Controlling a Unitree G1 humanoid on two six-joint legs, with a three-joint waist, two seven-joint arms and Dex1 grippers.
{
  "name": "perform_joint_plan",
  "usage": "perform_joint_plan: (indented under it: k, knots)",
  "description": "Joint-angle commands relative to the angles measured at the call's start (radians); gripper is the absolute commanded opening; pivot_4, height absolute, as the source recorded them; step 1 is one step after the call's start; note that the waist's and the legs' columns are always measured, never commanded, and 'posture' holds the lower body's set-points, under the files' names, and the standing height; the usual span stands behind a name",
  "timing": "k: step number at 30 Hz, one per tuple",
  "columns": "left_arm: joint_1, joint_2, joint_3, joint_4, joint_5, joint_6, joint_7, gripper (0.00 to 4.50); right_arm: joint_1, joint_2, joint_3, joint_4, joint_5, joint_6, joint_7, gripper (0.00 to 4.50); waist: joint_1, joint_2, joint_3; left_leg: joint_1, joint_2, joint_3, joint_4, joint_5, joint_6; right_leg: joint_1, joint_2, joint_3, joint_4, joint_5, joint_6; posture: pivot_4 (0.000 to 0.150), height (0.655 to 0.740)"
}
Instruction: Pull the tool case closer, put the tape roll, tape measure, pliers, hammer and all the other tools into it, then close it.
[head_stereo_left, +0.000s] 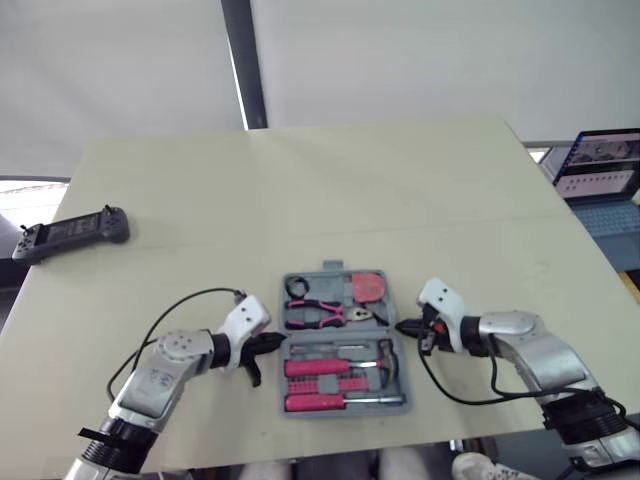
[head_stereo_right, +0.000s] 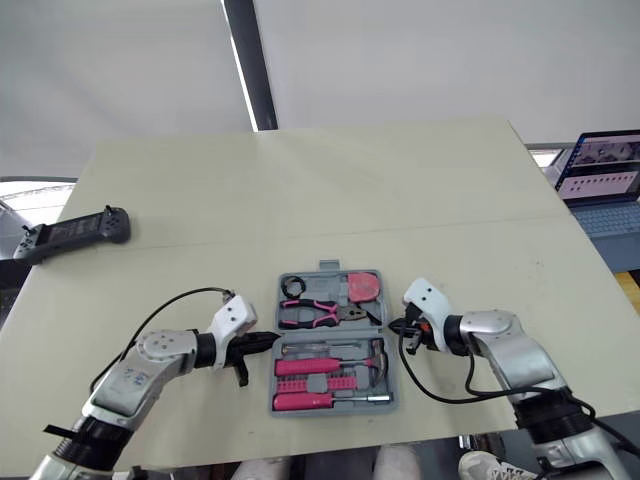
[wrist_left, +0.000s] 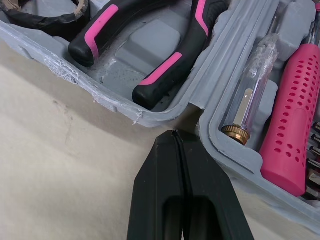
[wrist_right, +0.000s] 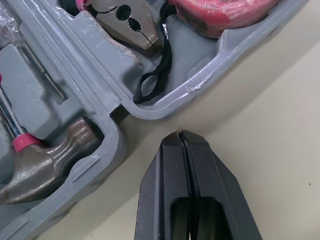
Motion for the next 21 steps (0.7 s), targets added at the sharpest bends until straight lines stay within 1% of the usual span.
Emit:
perform_joint_plan:
  k: [1,7,15,21]
  knots:
    - [0.04,-0.007,-0.036,-0.055,0.004,0.026,-0.001,0.0,0.017,-0.017,0.027,-0.064,0.01,0.027,0.044,0.04,0.0,0.0,0.0,0.0,0.0,0.0,0.0,0.0,0.0,0.0,0.0,0.0,0.0,0.0,0.0,0.15,0.74]
    - [0.058,-0.015,-0.041,-0.084,0.006,0.048,0.007,0.0,0.036,-0.026,0.048,-0.115,0.011,0.045,0.057,0.04,0.001,0.0,0.0,0.0,0.0,0.0,0.0,0.0,0.0,0.0,0.0,0.0,0.0,0.0,0.0,0.15,0.74]
    - [0.061,-0.012,-0.038,-0.096,0.005,0.06,0.005,0.0,0.038,-0.032,0.052,-0.132,0.01,0.057,0.062,0.04,0.001,0.0,0.0,0.0,0.0,0.0,0.0,0.0,0.0,0.0,0.0,0.0,0.0,0.0,0.0,0.15,0.74]
    - [0.103,-0.017,-0.049,-0.151,0.005,0.085,0.02,0.0,0.06,-0.048,0.064,-0.157,0.013,0.061,0.075,0.04,0.001,0.0,0.0,0.0,0.0,0.0,0.0,0.0,0.0,0.0,0.0,0.0,-0.001,0.0,0.0,0.15,0.74]
